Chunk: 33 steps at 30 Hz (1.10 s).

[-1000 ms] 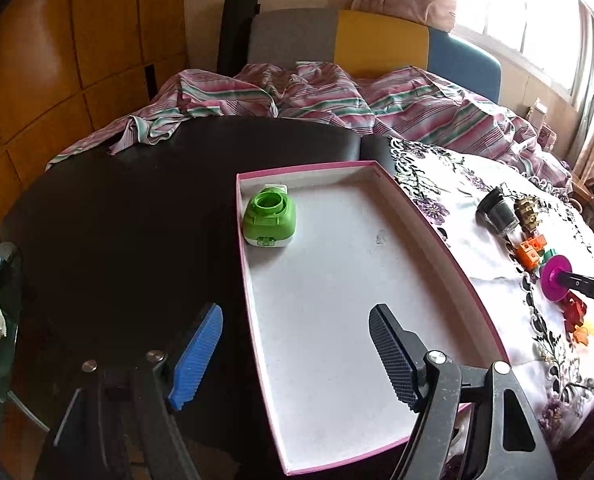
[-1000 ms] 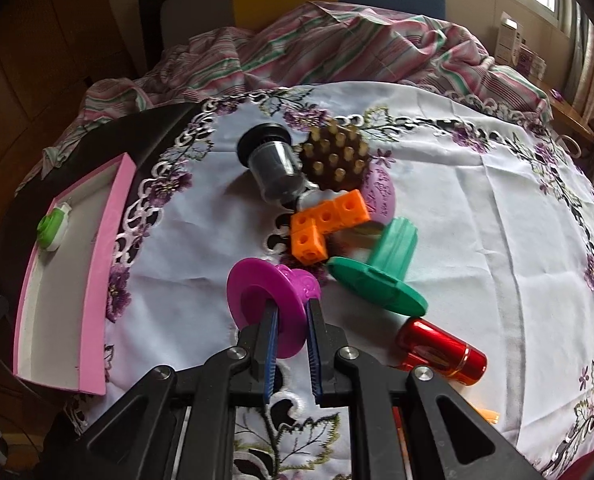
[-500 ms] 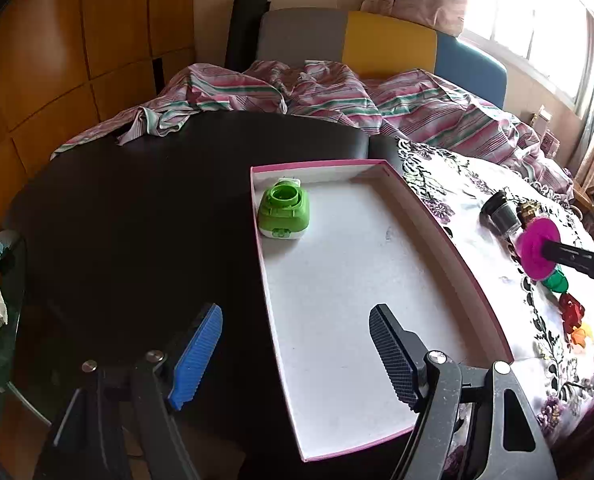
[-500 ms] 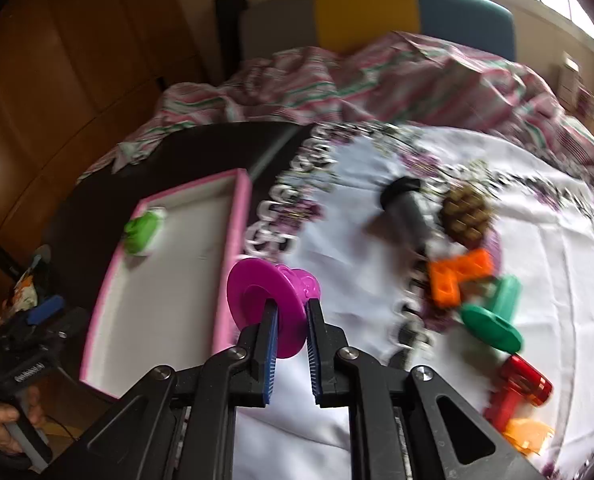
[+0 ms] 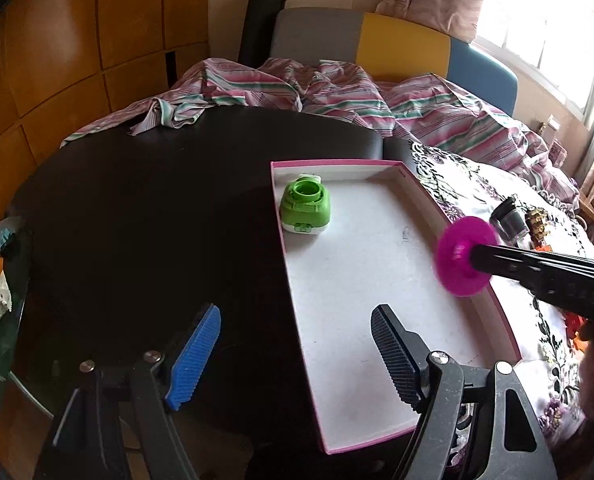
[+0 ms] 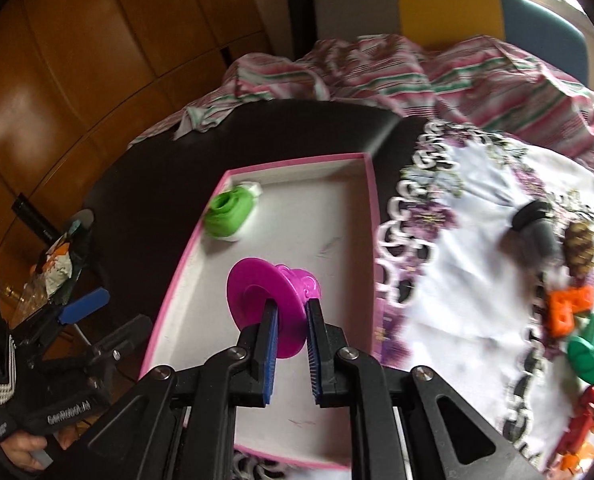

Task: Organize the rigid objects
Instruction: 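Grasp the magenta cup with the right tool and carry it to the tray, then release the magenta cup beside the green device with the right tool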

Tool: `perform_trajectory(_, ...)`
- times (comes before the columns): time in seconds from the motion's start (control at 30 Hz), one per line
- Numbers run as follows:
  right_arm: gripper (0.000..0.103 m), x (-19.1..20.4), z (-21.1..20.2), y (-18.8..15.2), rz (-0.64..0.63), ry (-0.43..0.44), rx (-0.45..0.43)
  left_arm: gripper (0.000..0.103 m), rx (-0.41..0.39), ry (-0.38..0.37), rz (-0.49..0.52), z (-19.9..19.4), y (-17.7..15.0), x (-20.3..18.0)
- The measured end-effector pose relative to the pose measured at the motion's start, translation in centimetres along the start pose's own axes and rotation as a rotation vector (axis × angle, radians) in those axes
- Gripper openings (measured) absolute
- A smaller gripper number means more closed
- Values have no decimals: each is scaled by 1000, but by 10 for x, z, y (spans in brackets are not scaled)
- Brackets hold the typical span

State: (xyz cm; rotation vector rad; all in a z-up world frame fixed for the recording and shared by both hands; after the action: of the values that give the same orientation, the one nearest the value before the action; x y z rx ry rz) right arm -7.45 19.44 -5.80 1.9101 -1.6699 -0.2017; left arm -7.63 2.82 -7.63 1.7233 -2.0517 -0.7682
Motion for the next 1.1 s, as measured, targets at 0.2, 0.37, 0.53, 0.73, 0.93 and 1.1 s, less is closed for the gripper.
perform_trajectory(0.2,12,27,29,12,-20,11,22,79,8,12,-27,2,-2,14)
perform_trajectory(0.37,12,41,44,18,-26,12,38,79,14,29,-65,5,-5,29)
perform_trajectory(0.53,12,48,55,21,-31,9,54,79,12,45,-97,6,-6,43)
perform_trajectory(0.73,13,62,85,22,-76,-33,97,79,15,53,-112,7,-7,51)
perform_trajectory(0.93,34,68,95,22,-101,-33,95,79,16,53,-111,6,-8,53)
perform_trajectory(1.1,70,67,84,16,-108,-24,84,82,13,72,-121,6,-8,58)
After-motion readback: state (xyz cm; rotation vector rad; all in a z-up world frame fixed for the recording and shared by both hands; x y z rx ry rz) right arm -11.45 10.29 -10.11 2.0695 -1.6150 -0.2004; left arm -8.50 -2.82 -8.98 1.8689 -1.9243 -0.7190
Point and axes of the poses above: each gripper's, at about its wrist camera, not at the fingertips, and z roughly the way its jaws point, x to its left, y to its top, the point moved 3 cm from there along z, roughly the way its jaws point, and after that the axes turned 4 degrees about x, right-handed, at the moved point
